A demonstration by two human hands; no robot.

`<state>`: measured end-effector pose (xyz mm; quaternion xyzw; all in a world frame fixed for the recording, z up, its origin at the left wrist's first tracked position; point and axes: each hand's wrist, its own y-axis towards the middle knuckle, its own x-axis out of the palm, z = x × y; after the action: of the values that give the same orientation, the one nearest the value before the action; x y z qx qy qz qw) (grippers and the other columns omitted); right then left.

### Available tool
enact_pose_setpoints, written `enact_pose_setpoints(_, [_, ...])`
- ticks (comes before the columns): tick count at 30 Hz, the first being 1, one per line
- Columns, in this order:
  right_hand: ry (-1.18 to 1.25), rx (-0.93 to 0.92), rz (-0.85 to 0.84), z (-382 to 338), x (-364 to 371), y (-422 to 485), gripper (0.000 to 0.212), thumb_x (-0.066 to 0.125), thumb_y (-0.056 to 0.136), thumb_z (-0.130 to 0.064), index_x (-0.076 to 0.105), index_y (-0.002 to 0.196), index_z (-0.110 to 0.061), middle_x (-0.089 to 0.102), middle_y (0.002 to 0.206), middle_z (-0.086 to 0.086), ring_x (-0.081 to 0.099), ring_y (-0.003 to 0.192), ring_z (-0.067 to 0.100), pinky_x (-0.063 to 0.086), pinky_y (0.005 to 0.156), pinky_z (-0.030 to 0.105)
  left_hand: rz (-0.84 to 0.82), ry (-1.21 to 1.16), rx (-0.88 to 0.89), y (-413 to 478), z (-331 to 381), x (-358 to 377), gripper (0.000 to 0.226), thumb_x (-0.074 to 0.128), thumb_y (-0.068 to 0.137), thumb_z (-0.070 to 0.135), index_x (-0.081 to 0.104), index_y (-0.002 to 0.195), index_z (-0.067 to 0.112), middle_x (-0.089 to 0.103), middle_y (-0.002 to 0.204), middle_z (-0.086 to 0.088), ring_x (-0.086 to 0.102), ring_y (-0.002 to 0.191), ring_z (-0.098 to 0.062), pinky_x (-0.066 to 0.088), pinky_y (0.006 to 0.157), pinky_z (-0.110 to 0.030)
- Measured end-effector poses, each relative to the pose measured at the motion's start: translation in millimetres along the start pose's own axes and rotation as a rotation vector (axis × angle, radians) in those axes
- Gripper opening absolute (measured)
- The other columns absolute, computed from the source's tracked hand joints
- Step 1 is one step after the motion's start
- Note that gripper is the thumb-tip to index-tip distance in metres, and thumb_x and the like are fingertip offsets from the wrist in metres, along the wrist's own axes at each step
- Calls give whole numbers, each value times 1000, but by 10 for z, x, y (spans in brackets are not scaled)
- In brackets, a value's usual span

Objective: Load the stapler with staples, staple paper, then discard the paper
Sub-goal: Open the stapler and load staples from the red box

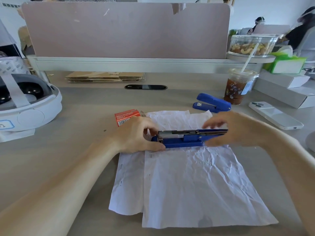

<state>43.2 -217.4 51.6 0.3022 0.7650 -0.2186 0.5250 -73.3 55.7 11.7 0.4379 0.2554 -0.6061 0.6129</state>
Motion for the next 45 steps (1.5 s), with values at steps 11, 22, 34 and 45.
enact_pose_setpoints(11, [129,150,-62,349,-144,-137,19,81,71,-23,75,83,-37,74,81,-5,67,82,21,53,82,42,13,-19,-38,-14,-10,-4,24,80,71,47,75,86,28,62,77,13,55,75,-7,43,61,-20])
enact_pose_setpoints(22, [663,-104,413,-57,-178,-98,32,74,76,2,75,81,-30,74,76,-12,67,70,6,57,70,21,-7,0,-49,11,-40,-2,31,77,73,51,75,91,26,63,79,14,55,78,-5,44,62,-16])
enact_pose_setpoints(34, [303,-271,398,-698,473,194,32,72,83,-19,71,114,-27,69,91,-24,61,85,-11,44,71,6,2,4,-54,2,5,14,20,78,73,49,69,79,32,58,74,15,54,75,-2,45,63,-17])
enact_pose_setpoints(45, [218,-335,291,-613,536,255,32,57,95,-18,65,124,-29,68,106,-10,60,96,7,44,82,15,149,-280,17,-18,-26,-22,28,79,75,43,67,100,38,69,84,18,64,79,-1,48,66,-13])
